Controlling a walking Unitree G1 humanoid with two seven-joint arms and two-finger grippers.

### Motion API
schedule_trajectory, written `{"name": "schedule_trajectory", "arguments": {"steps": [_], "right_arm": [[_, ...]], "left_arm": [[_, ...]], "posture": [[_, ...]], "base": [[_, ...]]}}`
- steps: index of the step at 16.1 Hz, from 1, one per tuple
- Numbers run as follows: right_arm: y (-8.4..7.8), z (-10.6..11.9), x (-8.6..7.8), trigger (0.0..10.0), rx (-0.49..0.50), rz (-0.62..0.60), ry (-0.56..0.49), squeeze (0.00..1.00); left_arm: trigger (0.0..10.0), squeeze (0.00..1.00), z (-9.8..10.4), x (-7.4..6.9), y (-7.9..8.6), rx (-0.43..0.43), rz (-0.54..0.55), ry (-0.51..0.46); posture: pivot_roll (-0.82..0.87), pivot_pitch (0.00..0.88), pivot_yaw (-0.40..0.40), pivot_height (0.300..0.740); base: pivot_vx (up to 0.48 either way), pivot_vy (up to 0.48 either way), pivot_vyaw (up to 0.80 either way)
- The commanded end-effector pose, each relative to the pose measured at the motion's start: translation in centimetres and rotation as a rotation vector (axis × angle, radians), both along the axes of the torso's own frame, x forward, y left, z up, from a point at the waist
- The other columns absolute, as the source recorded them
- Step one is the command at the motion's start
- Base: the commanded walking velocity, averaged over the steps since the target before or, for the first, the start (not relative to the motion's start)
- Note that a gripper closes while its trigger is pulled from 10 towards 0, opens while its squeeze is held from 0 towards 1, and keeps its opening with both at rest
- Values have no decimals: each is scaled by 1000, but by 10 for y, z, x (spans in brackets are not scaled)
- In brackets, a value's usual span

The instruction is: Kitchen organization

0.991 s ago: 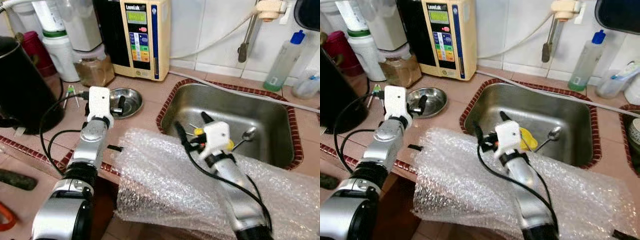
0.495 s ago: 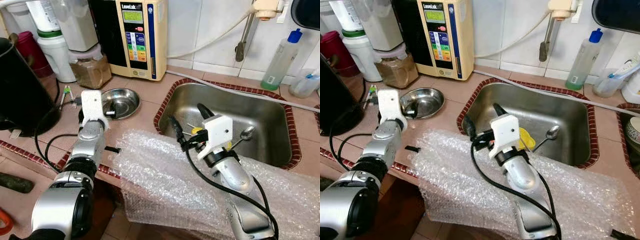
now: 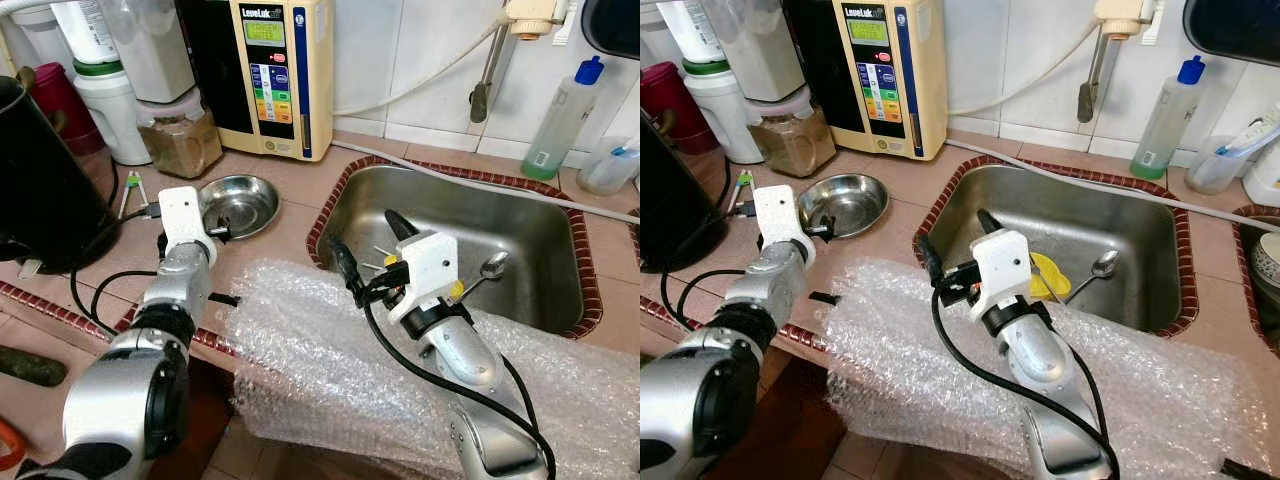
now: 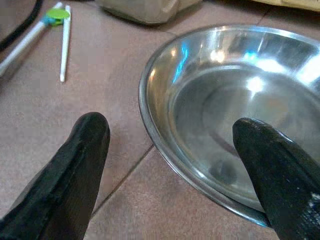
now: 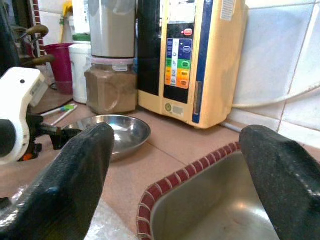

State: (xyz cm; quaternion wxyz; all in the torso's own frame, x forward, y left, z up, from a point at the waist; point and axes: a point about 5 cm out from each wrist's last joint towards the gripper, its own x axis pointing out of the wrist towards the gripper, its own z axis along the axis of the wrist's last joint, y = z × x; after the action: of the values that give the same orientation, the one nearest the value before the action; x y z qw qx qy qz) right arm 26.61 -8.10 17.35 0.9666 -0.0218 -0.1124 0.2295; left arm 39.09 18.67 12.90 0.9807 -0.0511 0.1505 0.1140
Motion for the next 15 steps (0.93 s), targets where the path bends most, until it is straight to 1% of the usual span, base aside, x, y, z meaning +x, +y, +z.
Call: {"name": "schedule_trajectory", "arguments": {"steps": [1,2,3,4,5,6,7,9,11,15], "right_arm": [[3,3,-2,10000,3,7,-3,125],[5,3,-3,10000,3,16,0,0],[8,4,-4,10000,4,37,1,0],[10,4,-5,10000,6,51,3,0],[11,3,-6,10000,-1,66,9,0],[11,1,-7,10000,-18,78,15,0],[12,0,-7,10000,-22,82,20,0],[11,-2,-8,10000,-29,82,30,0],[12,-4,-8,10000,-38,85,39,0],[13,-5,-7,10000,-46,91,44,0]], "left_arm": [[9373,0,-3,0,0,-41,13,47],[4863,0,-4,0,0,-69,19,62],[2784,0,-3,0,-1,-99,13,67],[2667,0,-2,1,-1,-103,10,70],[1725,0,-2,1,-1,-114,4,71],[0,0,-2,1,-2,-124,-2,75],[0,0,-2,1,-1,-126,-4,80],[0,0,-3,1,1,-158,11,92],[0,0,-5,-1,6,-196,32,98],[0,0,-8,-4,16,-217,66,108]], "posture": [[-76,26,102,740],[-77,25,103,740],[-78,23,106,740],[-78,22,107,740],[-78,23,108,740],[-81,22,110,740],[-82,22,110,740],[-82,22,110,740],[-74,23,110,740],[-58,24,102,740]], "base": [[0,0,0],[0,0,0],[0,0,0],[0,0,0],[0,0,0],[0,0,0],[0,0,0],[0,0,0],[0,0,0],[0,0,0]]}}
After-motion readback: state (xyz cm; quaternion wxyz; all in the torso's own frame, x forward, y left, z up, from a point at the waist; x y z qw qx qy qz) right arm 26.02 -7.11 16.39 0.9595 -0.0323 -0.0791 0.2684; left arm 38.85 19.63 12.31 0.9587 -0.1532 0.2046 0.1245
